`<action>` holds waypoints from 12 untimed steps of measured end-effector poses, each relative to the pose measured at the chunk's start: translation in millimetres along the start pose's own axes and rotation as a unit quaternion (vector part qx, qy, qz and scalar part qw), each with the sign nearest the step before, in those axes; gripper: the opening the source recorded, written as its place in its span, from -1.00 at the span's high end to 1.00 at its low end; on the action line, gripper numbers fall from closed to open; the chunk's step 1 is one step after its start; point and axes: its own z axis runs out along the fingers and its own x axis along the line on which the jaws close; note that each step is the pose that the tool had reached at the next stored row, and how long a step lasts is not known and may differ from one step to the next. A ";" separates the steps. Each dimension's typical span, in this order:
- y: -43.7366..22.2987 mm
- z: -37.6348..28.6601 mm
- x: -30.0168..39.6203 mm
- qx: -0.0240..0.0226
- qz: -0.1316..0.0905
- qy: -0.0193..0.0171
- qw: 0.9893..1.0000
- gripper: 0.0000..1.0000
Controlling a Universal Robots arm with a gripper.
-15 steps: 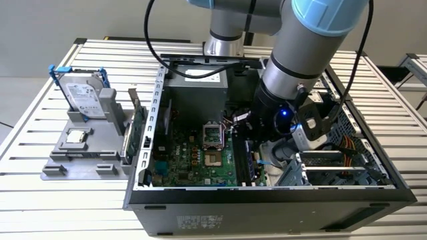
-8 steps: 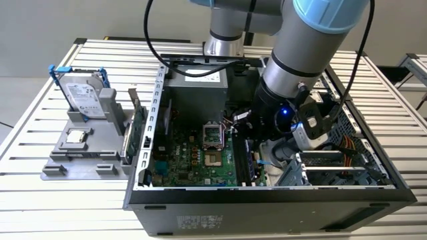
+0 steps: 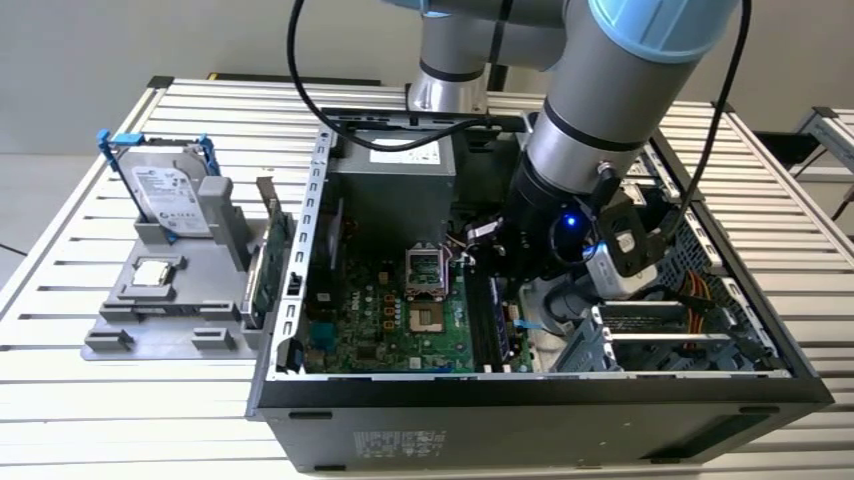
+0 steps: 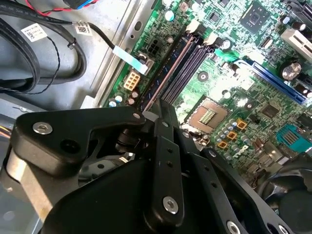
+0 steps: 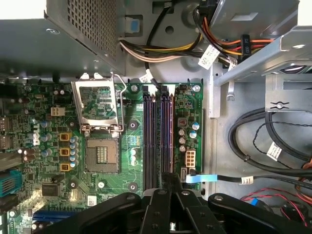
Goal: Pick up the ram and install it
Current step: 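Press down the ram until it locks into place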
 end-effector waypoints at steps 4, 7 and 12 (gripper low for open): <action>0.0 0.0 0.0 0.000 0.000 0.000 1.000 1.00; 0.0 0.0 0.0 0.000 0.000 0.000 1.000 1.00; 0.0 -0.1 0.0 0.000 -0.002 0.000 1.000 1.00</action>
